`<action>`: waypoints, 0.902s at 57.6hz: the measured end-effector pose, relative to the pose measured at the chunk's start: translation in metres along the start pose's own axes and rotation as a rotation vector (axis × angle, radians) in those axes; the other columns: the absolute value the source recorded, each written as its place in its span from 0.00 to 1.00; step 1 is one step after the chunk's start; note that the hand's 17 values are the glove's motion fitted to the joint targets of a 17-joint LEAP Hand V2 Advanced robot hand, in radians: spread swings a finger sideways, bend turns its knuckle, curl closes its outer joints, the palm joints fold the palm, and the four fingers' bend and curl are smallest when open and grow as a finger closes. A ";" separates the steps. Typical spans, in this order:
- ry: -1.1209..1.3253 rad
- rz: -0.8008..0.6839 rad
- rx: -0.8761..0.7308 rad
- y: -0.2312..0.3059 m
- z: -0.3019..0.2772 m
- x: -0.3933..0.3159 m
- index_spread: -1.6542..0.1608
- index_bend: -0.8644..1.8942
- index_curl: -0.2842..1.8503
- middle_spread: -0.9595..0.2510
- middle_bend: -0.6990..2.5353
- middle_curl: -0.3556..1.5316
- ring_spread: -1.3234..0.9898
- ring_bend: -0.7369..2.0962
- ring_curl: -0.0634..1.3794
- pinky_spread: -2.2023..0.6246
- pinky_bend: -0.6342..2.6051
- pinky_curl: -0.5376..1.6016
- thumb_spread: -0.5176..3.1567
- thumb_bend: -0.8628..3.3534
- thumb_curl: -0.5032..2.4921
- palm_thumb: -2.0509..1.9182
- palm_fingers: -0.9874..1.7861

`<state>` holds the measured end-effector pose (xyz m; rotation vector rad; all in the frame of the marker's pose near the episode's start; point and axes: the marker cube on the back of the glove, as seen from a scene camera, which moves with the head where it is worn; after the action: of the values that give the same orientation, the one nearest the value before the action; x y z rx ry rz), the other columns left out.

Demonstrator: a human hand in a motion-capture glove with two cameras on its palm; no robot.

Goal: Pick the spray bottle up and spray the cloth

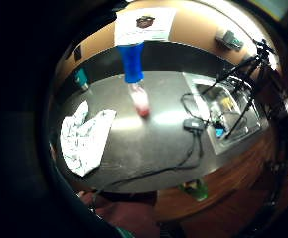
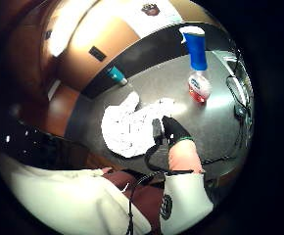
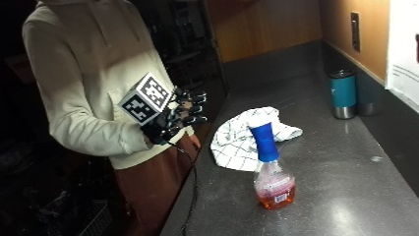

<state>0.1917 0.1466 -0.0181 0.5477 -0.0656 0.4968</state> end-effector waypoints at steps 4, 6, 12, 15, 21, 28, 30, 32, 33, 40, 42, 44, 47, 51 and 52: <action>0.016 0.018 -0.017 -0.002 -0.004 0.012 0.70 0.37 0.26 0.79 0.27 0.34 0.57 0.36 0.24 0.83 0.32 0.41 0.39 0.20 0.32 0.72 0.38; 0.023 0.023 -0.029 -0.002 -0.006 0.016 0.70 0.37 0.26 0.79 0.27 0.34 0.57 0.36 0.24 0.83 0.32 0.41 0.39 0.20 0.32 0.72 0.38; 0.036 0.014 -0.087 -0.003 -0.008 0.018 0.70 0.38 0.27 0.79 0.27 0.34 0.57 0.36 0.24 0.83 0.31 0.41 0.39 0.20 0.32 0.71 0.39; 0.043 -0.003 -0.142 -0.003 -0.003 0.015 0.70 0.38 0.27 0.79 0.27 0.34 0.57 0.35 0.24 0.83 0.31 0.41 0.39 0.20 0.32 0.71 0.39; 0.046 -0.004 -0.254 -0.001 0.015 0.010 0.69 0.38 0.28 0.78 0.27 0.34 0.57 0.34 0.23 0.83 0.31 0.41 0.39 0.20 0.31 0.71 0.39; 0.019 0.015 -0.305 -0.001 0.034 0.008 0.69 0.37 0.28 0.79 0.27 0.34 0.57 0.33 0.23 0.84 0.31 0.41 0.40 0.20 0.31 0.70 0.38; 0.019 0.011 -0.315 0.001 0.040 0.007 0.69 0.37 0.28 0.79 0.27 0.34 0.57 0.33 0.23 0.84 0.31 0.41 0.40 0.20 0.31 0.70 0.38; 0.026 0.006 -0.325 0.003 0.046 0.007 0.69 0.37 0.28 0.79 0.27 0.34 0.58 0.33 0.23 0.84 0.31 0.41 0.40 0.20 0.31 0.70 0.38; 0.030 0.005 -0.330 0.004 0.049 0.007 0.69 0.37 0.28 0.79 0.27 0.34 0.58 0.33 0.23 0.84 0.31 0.41 0.40 0.20 0.31 0.69 0.37; 0.041 0.015 -0.372 0.011 0.067 0.010 0.69 0.37 0.27 0.79 0.27 0.33 0.58 0.34 0.23 0.84 0.31 0.41 0.40 0.20 0.31 0.69 0.37; 0.042 0.022 -0.379 0.014 0.071 0.012 0.69 0.37 0.27 0.79 0.27 0.33 0.58 0.34 0.24 0.84 0.31 0.41 0.40 0.20 0.31 0.69 0.37; 0.041 0.032 -0.381 0.015 0.074 0.015 0.69 0.37 0.27 0.79 0.27 0.33 0.58 0.34 0.24 0.84 0.31 0.41 0.40 0.20 0.31 0.69 0.37; 0.037 0.053 -0.377 0.017 0.077 0.021 0.69 0.37 0.27 0.79 0.27 0.33 0.58 0.34 0.24 0.84 0.31 0.41 0.40 0.20 0.31 0.69 0.37; 0.022 0.092 -0.356 0.018 0.079 0.032 0.69 0.37 0.27 0.80 0.27 0.34 0.58 0.34 0.24 0.84 0.31 0.41 0.40 0.20 0.31 0.69 0.36; 0.017 0.101 -0.349 0.018 0.079 0.035 0.70 0.36 0.27 0.80 0.27 0.34 0.58 0.34 0.24 0.84 0.32 0.42 0.40 0.20 0.31 0.69 0.36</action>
<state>0.2197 0.1346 0.0648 0.1989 -0.1615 0.5736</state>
